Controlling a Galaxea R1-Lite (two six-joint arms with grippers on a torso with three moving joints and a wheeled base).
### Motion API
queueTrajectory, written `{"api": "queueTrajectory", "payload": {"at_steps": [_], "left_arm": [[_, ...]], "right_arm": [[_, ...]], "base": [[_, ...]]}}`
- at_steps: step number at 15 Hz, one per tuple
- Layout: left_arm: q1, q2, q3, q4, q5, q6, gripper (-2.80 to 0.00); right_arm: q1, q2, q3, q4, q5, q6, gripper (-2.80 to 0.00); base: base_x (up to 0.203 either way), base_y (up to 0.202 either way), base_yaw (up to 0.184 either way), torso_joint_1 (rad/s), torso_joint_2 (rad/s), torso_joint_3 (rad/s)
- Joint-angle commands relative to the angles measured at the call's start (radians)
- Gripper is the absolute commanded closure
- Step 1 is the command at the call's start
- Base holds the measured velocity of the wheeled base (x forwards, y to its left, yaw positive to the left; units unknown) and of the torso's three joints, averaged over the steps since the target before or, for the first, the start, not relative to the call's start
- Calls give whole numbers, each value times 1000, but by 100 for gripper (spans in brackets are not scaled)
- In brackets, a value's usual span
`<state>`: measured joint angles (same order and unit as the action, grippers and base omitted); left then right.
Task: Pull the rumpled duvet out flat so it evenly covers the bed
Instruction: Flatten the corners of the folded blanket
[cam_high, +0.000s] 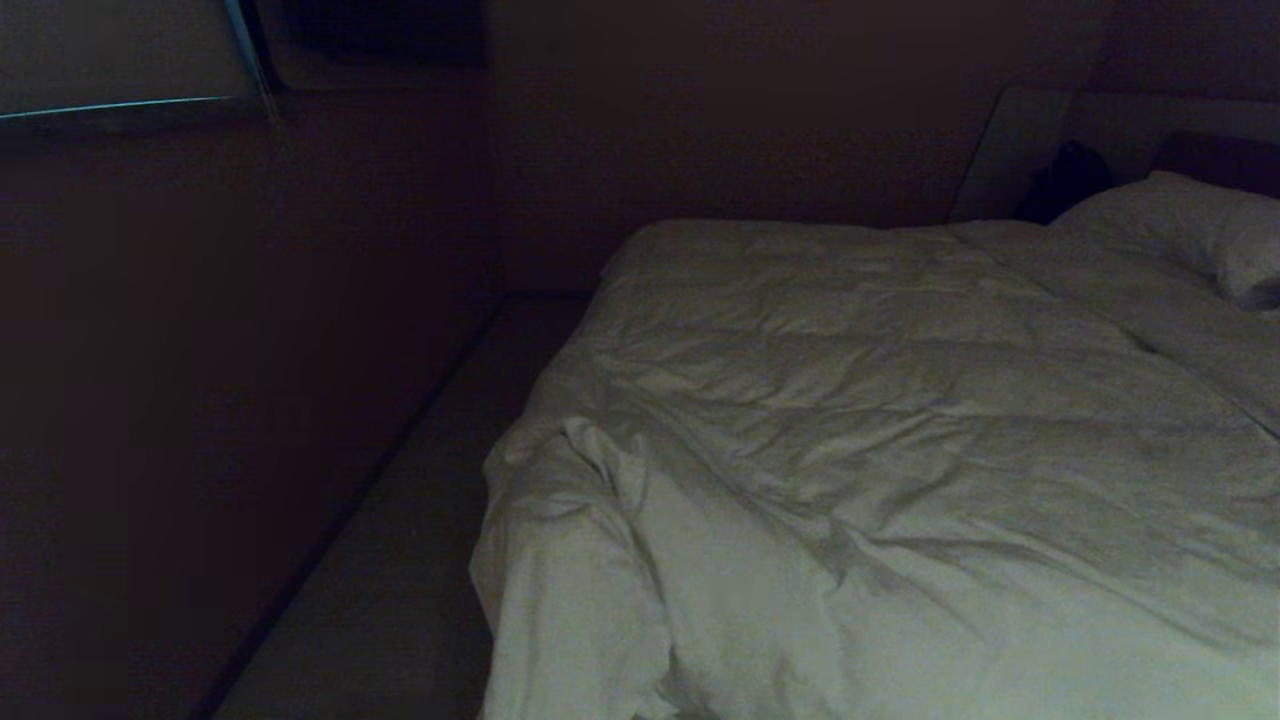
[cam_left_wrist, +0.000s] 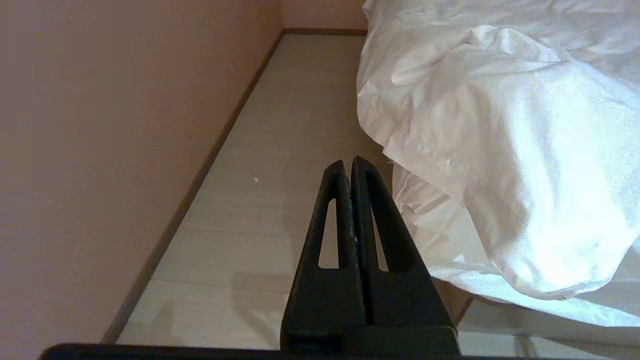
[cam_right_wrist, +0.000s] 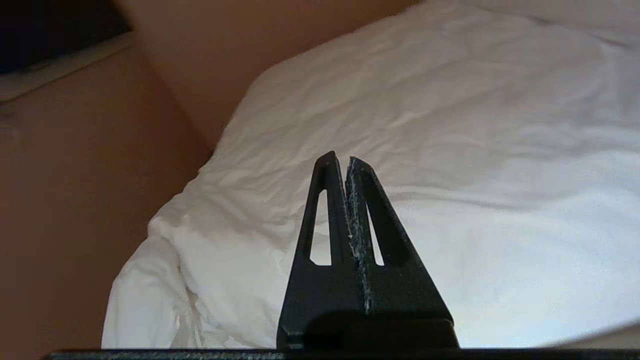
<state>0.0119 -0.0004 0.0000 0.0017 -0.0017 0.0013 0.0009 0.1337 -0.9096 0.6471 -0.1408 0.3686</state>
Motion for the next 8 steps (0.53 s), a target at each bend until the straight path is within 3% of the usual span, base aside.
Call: {"api": "queueTrajectory", "payload": {"at_steps": [1, 5, 6, 8], "left_arm": [[0, 0, 0, 0, 0, 0, 0], [0, 0, 0, 0, 0, 0, 0], [0, 0, 0, 0, 0, 0, 0], [0, 0, 0, 0, 0, 0, 0]], "right_arm": [[1, -99, 57, -16, 65, -81, 0], [0, -132, 109, -191, 57, -256, 0], [0, -132, 144, -269, 58, -366, 0], [-1, -132, 238, -458, 58, -500, 0]], "base": [[0, 0, 0, 0, 0, 0], [0, 0, 0, 0, 0, 0], [0, 0, 0, 0, 0, 0], [0, 0, 0, 0, 0, 0]]}}
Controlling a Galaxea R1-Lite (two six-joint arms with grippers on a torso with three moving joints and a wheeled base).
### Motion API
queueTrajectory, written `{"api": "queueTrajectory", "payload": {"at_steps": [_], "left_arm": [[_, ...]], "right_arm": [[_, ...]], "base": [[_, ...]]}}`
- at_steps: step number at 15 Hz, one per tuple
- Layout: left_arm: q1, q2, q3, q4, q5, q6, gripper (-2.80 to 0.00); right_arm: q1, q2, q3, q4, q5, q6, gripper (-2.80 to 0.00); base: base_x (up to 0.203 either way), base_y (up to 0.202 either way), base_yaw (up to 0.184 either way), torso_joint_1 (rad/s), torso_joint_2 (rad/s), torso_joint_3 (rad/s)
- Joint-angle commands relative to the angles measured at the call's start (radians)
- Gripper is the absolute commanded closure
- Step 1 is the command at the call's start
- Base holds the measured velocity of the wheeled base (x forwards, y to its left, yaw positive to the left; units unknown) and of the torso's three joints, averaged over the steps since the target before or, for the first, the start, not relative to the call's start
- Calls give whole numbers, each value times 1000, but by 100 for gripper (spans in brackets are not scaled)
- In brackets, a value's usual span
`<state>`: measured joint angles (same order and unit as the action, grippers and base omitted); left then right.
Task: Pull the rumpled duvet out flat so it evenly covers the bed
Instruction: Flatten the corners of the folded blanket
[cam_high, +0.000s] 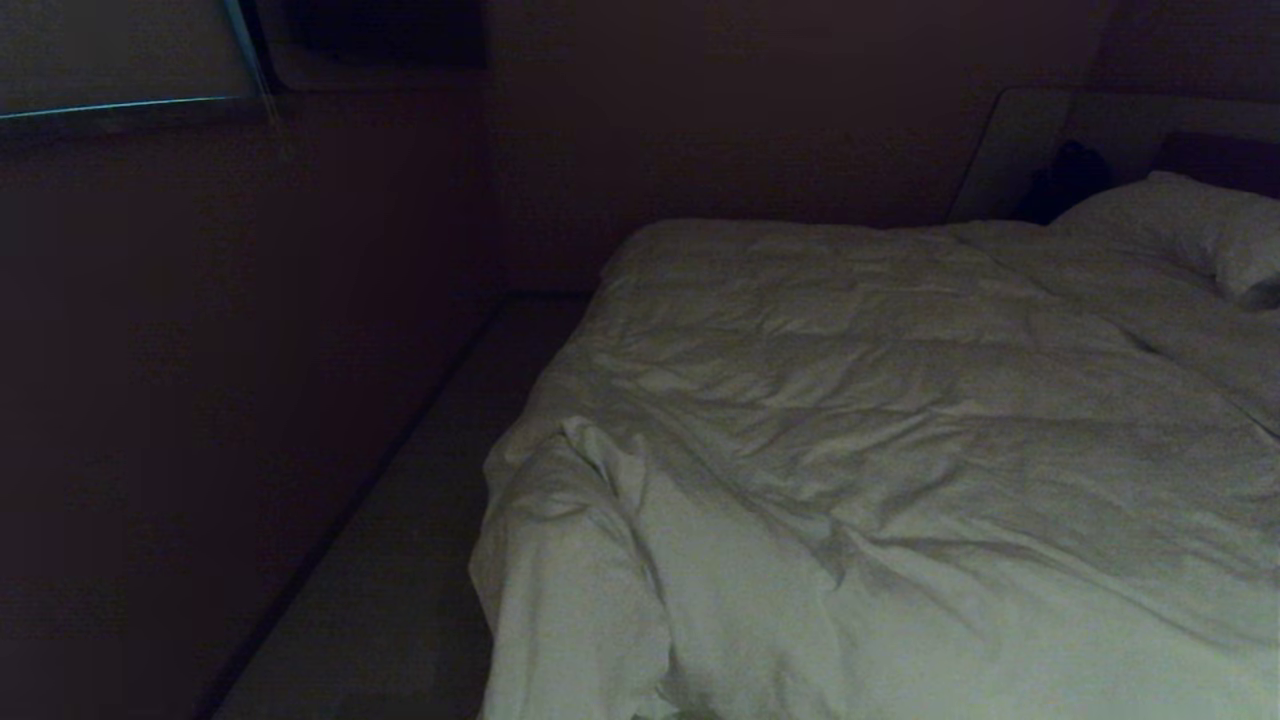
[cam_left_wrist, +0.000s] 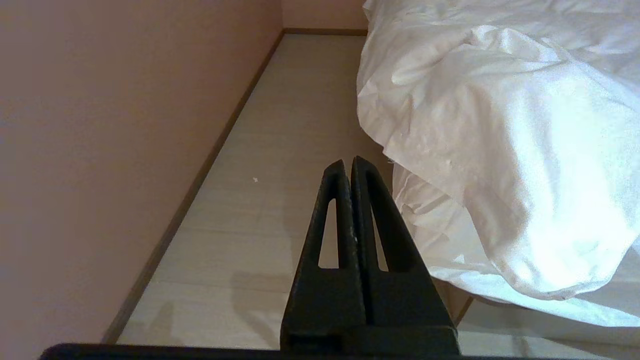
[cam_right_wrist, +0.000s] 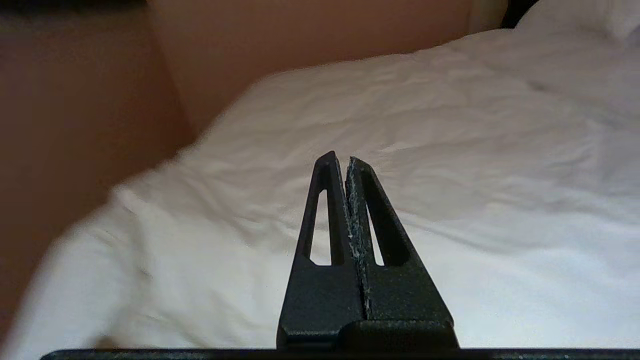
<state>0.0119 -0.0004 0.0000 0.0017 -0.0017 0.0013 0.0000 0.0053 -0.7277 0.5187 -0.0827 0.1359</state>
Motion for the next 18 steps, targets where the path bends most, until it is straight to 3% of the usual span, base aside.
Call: {"api": "queueTrajectory", "payload": {"at_steps": [1, 2, 4, 8, 14, 16, 18], "left_arm": [[0, 0, 0, 0, 0, 0, 0], [0, 0, 0, 0, 0, 0, 0], [0, 0, 0, 0, 0, 0, 0], [0, 0, 0, 0, 0, 0, 0], [0, 0, 0, 0, 0, 0, 0], [0, 0, 0, 0, 0, 0, 0], [0, 0, 0, 0, 0, 0, 0]], "right_arm": [[0, -4, 95, -436, 2, -313, 0], [0, -4, 146, -532, 16, -365, 0], [1, -4, 204, -603, 52, -397, 0], [0, -4, 394, -739, 51, -298, 0], [1, -3, 400, -749, 57, -194, 0], [0, -4, 398, -752, 58, -113, 0], [0, -4, 396, -755, 58, -107, 0]], "base": [[0, 0, 0, 0, 0, 0], [0, 0, 0, 0, 0, 0], [0, 0, 0, 0, 0, 0], [0, 0, 0, 0, 0, 0], [0, 0, 0, 0, 0, 0], [0, 0, 0, 0, 0, 0], [0, 0, 0, 0, 0, 0]]}}
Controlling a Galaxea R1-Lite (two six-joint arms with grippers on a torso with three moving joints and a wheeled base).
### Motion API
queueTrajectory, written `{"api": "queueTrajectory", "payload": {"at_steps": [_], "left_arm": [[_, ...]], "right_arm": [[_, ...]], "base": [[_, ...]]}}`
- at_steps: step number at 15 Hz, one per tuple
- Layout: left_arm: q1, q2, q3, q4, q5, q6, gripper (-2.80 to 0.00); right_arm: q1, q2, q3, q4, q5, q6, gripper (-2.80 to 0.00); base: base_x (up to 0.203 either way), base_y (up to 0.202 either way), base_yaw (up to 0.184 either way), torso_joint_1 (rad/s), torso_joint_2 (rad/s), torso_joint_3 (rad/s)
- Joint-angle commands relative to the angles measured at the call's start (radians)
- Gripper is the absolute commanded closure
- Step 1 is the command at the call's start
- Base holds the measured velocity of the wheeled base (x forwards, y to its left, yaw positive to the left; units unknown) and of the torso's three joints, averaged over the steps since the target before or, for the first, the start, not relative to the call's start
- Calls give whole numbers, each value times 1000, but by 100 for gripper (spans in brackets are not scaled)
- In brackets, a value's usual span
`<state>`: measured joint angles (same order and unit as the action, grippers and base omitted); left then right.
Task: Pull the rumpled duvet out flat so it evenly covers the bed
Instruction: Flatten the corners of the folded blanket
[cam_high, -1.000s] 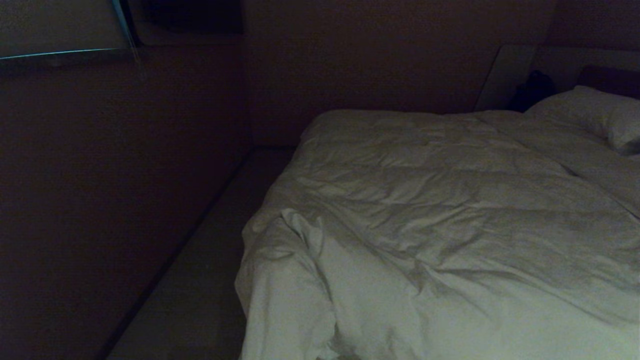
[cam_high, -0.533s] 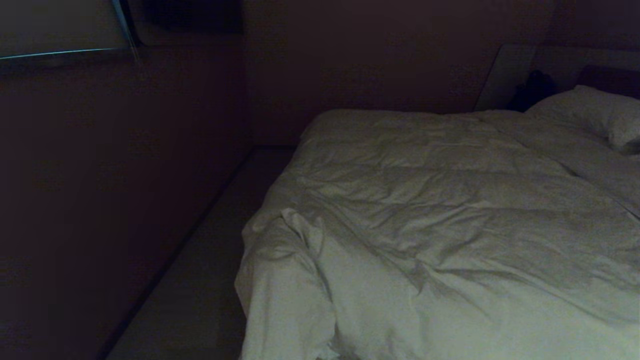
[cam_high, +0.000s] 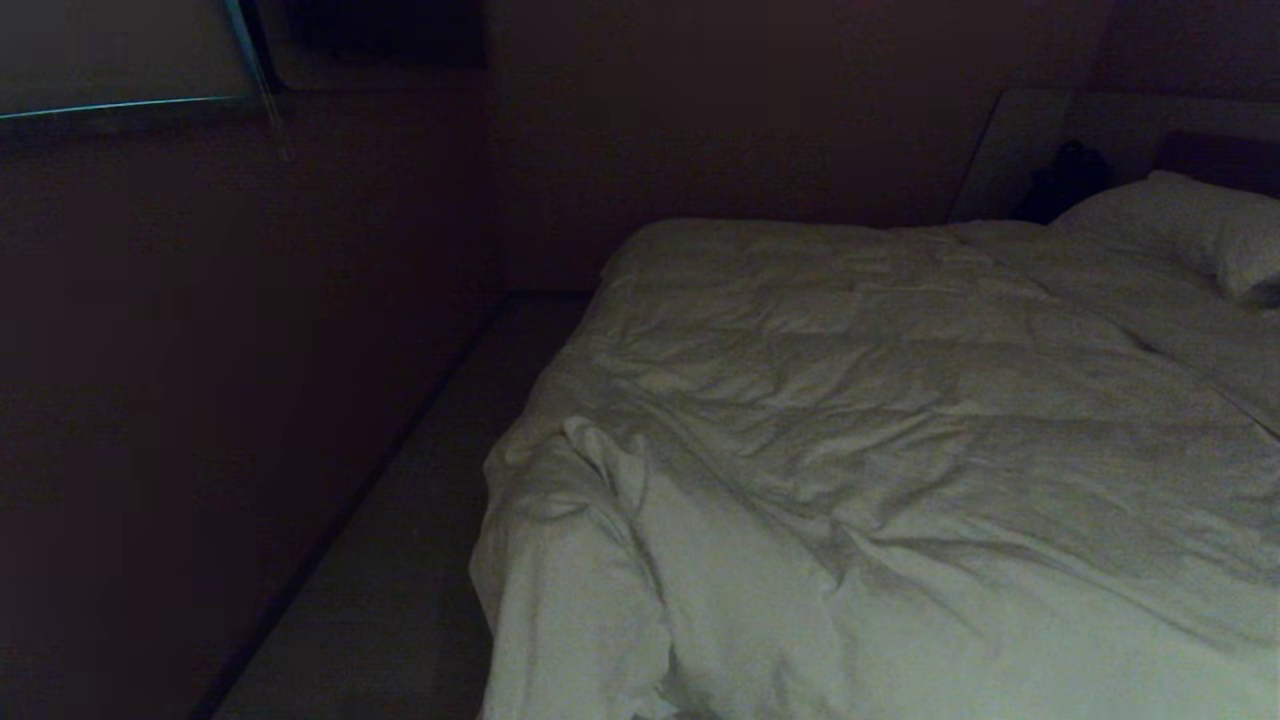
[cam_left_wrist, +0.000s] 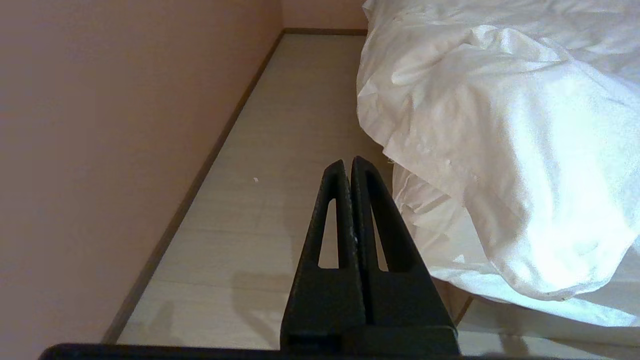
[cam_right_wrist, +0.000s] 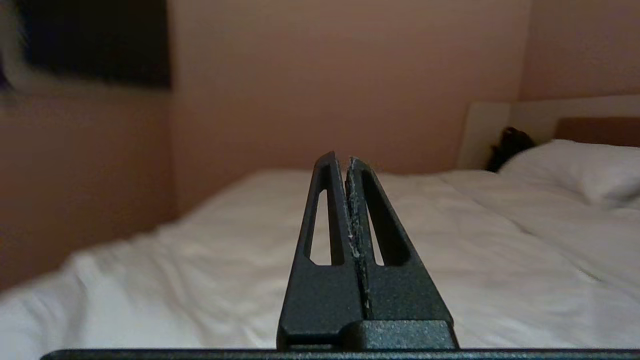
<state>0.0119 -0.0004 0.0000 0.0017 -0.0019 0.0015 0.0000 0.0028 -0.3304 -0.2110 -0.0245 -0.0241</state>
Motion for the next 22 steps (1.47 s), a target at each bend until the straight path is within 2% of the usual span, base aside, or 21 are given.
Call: {"api": "queueTrajectory", "payload": {"at_steps": [1, 6, 8, 11, 13, 20, 22], "left_arm": [[0, 0, 0, 0, 0, 0, 0], [0, 0, 0, 0, 0, 0, 0], [0, 0, 0, 0, 0, 0, 0], [0, 0, 0, 0, 0, 0, 0], [0, 0, 0, 0, 0, 0, 0], [0, 0, 0, 0, 0, 0, 0], [0, 0, 0, 0, 0, 0, 0]], "right_arm": [[0, -1, -4, -27, 0, 58, 0], [1, -1, 34, -24, 7, 93, 0], [0, -1, 120, -24, 17, 74, 0], [0, -1, 263, -22, 81, 14, 0], [0, -1, 327, -19, 86, 6, 0], [0, -1, 329, 118, 58, -15, 0], [0, -1, 329, 214, 34, -49, 0]], "base": [[0, 0, 0, 0, 0, 0], [0, 0, 0, 0, 0, 0], [0, 0, 0, 0, 0, 0], [0, 0, 0, 0, 0, 0], [0, 0, 0, 0, 0, 0], [0, 0, 0, 0, 0, 0], [0, 0, 0, 0, 0, 0]]}}
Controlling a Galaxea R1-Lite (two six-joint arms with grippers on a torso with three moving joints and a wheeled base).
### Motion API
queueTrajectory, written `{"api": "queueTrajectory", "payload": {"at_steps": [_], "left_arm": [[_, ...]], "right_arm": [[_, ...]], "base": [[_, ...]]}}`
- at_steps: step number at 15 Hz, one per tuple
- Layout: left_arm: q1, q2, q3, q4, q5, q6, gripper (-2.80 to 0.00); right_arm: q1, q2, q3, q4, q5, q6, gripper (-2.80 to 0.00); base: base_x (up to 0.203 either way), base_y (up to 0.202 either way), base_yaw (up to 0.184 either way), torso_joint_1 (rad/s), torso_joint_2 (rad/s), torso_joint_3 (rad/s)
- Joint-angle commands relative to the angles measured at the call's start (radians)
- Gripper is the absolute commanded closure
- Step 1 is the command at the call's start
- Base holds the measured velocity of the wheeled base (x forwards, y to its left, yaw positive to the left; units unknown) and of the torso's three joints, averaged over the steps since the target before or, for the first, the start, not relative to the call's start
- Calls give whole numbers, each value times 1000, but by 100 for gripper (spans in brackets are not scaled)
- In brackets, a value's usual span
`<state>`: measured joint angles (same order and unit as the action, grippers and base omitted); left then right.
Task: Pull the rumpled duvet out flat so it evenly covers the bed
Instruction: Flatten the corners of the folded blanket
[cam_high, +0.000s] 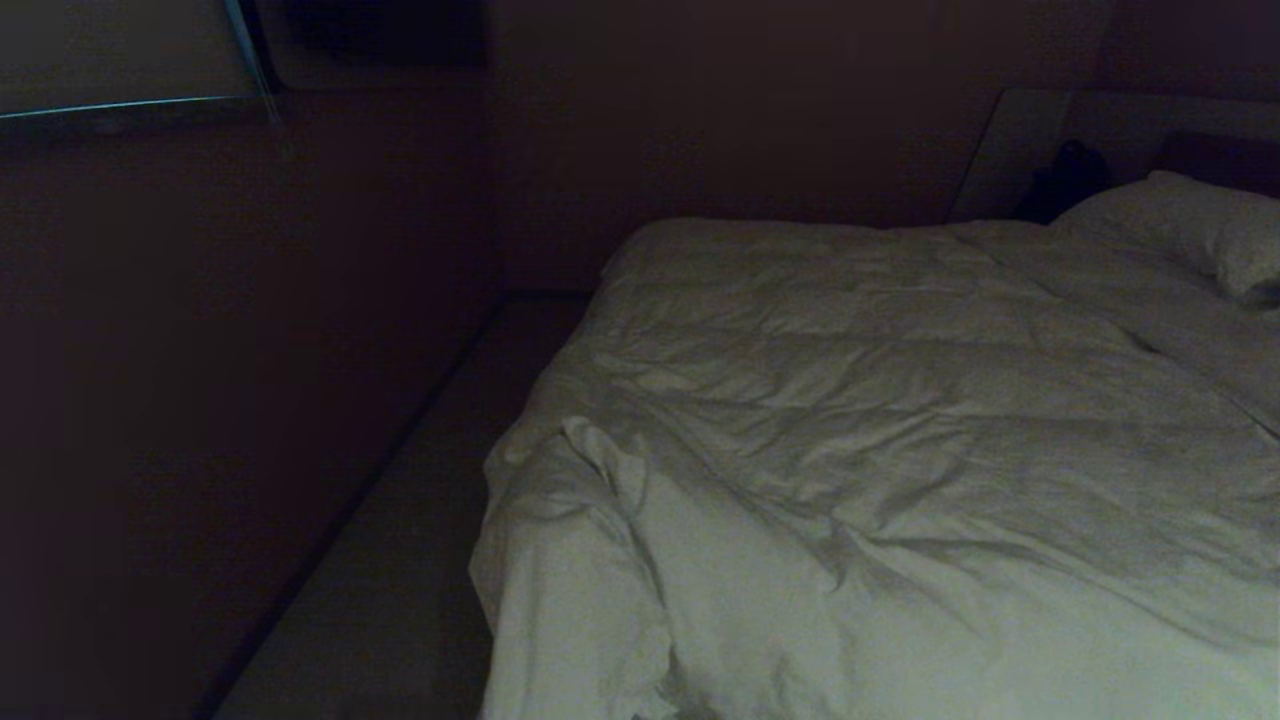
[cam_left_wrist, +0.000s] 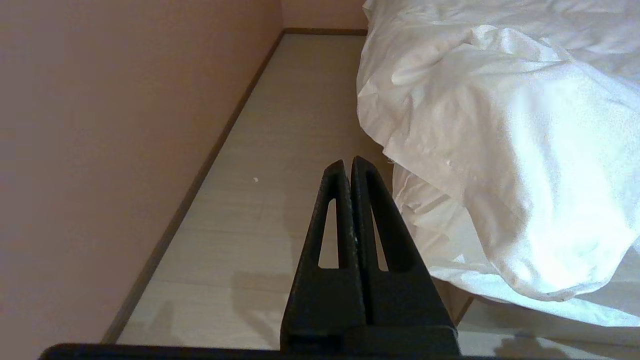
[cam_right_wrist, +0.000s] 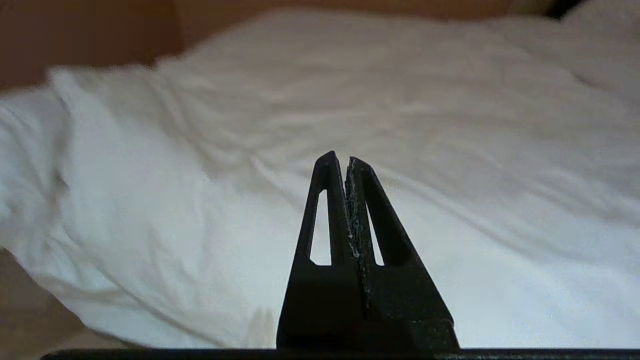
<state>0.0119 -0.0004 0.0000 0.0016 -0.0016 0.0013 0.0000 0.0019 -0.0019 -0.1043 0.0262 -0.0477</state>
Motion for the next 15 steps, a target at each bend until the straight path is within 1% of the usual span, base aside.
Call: {"api": "queueTrajectory", "payload": {"at_steps": [1, 15], "left_arm": [[0, 0, 0, 0, 0, 0, 0], [0, 0, 0, 0, 0, 0, 0]], "right_arm": [[0, 0, -1, 111, -15, -17, 0], [2, 0, 0, 106, -14, -12, 0]], "base": [[0, 0, 0, 0, 0, 0], [0, 0, 0, 0, 0, 0]]}}
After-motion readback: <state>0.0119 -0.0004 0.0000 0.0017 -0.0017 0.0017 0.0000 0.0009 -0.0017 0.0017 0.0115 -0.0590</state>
